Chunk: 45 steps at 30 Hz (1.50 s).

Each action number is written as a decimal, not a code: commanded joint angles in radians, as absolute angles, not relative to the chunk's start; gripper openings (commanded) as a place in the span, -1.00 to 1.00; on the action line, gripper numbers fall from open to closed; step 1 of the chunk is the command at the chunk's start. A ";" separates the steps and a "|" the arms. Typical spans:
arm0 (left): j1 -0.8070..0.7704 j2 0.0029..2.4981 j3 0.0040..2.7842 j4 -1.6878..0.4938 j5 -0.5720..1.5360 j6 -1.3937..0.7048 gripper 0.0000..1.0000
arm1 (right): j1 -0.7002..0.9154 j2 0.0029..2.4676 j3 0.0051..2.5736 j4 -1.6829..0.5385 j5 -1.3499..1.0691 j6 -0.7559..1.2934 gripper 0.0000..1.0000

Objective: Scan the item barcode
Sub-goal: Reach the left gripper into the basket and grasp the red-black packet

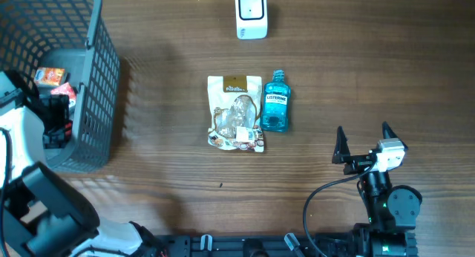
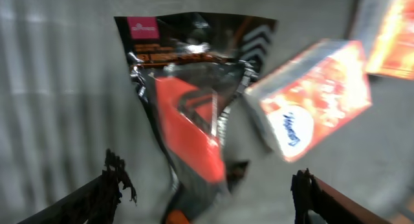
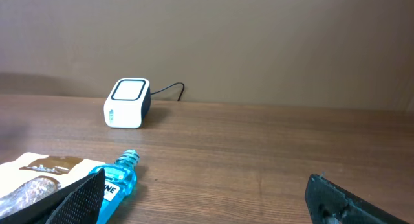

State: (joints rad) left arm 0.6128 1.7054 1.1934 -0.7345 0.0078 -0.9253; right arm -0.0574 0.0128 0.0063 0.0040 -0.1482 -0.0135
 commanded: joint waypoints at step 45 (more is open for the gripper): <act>0.614 1.589 1.139 -0.642 0.105 -0.920 -0.92 | -0.054 0.010 0.006 0.008 -0.142 -0.023 1.00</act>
State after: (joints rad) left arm 0.6109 1.7000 1.1461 -0.6430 0.0715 -0.9215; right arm -0.0574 0.0128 0.0063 0.0040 -0.1482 -0.0135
